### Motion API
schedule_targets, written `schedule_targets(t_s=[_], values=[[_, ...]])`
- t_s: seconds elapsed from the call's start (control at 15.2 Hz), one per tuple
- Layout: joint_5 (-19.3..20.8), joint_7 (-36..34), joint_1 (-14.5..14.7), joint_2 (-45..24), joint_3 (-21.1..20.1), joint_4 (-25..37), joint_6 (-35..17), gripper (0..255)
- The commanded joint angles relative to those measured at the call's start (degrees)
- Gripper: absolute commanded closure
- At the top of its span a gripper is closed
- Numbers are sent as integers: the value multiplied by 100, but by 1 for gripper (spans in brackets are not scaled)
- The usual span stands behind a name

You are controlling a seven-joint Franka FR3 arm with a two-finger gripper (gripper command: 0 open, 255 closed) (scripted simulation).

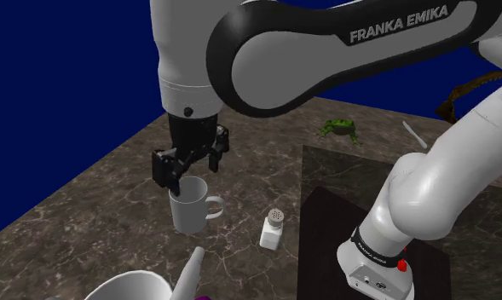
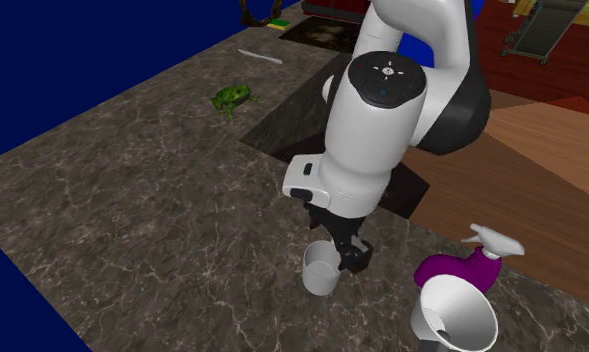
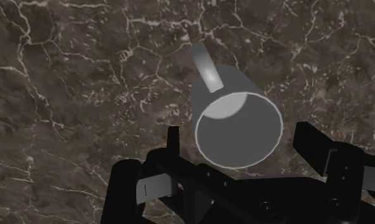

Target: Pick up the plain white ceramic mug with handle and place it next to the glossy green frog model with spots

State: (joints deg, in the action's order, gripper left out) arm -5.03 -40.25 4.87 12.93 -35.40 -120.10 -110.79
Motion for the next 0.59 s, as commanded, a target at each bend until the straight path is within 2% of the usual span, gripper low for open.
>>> schedule_targets(t_s=[0.0, 0.13, 0.53], values=[[285, -440, -2, -466, -268, 359, -104, 0], [523, -730, 26, -790, -412, 595, -159, 0], [636, -813, 33, -946, -432, 266, -607, 0]])
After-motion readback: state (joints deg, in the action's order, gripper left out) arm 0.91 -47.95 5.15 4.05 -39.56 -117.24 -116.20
